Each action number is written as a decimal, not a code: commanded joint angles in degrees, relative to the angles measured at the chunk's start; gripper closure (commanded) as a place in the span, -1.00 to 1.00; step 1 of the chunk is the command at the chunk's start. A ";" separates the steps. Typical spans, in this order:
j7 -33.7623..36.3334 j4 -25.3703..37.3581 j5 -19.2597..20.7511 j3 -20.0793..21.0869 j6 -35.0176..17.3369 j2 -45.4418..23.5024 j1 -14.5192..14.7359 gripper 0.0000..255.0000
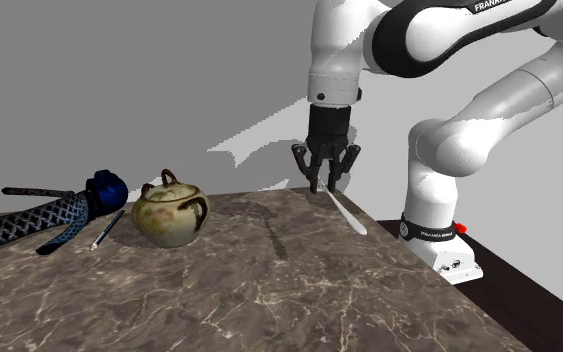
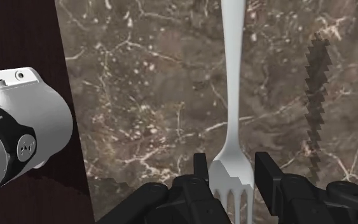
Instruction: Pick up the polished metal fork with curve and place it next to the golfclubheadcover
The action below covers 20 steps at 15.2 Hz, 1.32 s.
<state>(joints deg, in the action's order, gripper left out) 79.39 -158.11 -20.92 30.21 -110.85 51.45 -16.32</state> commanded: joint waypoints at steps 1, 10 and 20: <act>-0.10 1.41 0.68 -0.73 1.77 0.35 -0.31 1.00; -0.14 7.61 3.00 -3.31 8.83 1.26 -1.22 1.00; 2.68 19.34 4.73 0.80 7.03 -11.36 -5.77 1.00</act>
<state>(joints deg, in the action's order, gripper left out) 81.07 -140.77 -16.28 29.44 -102.46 43.18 -21.19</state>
